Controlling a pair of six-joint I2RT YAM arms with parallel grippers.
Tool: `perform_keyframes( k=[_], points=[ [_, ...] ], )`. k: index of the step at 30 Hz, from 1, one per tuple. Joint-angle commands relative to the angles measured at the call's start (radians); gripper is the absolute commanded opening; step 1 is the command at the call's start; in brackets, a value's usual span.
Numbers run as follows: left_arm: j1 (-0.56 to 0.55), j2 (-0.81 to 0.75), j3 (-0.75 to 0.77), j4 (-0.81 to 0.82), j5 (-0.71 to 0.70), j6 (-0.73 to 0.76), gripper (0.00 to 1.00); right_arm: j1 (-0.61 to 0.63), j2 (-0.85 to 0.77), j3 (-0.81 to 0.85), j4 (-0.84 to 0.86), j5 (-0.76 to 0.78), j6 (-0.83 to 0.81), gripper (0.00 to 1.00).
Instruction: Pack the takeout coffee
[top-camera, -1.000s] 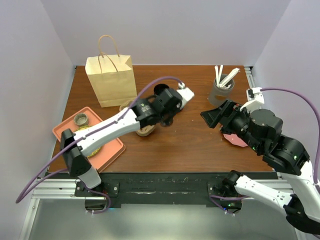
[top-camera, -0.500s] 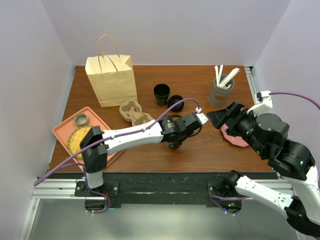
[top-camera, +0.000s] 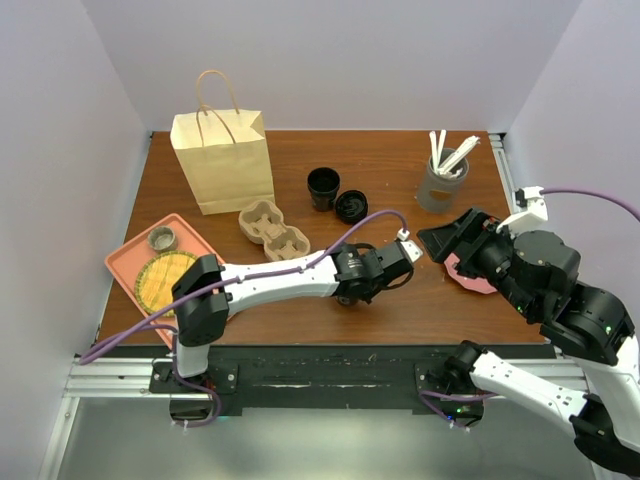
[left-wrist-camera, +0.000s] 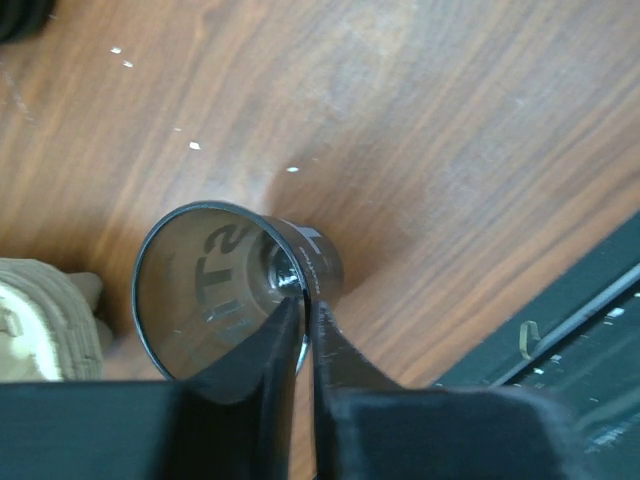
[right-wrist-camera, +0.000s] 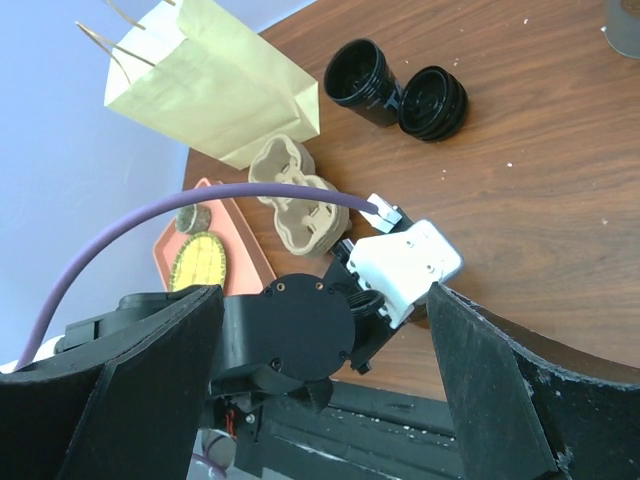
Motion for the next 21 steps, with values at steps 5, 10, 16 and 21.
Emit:
perform_keyframes(
  k=[5, 10, 16, 21],
  points=[
    [-0.008, -0.075, 0.096, -0.01, 0.05, -0.076, 0.41, -0.002, 0.008, 0.023, -0.01, 0.028, 0.016, 0.87],
    [0.053, -0.163, 0.077, 0.032, 0.12, -0.141, 0.75, -0.004, 0.078, 0.065, -0.028, 0.075, 0.005, 0.86],
    [0.223, -0.409, -0.181, 0.148, 0.231, -0.242, 0.85, -0.002, 0.253, 0.121, 0.048, 0.187, -0.102, 0.81],
    [0.276, -0.653, -0.347, 0.176, 0.177, -0.256, 0.98, -0.036, 0.475, 0.148, 0.119, 0.088, -0.18, 0.79]
  ],
)
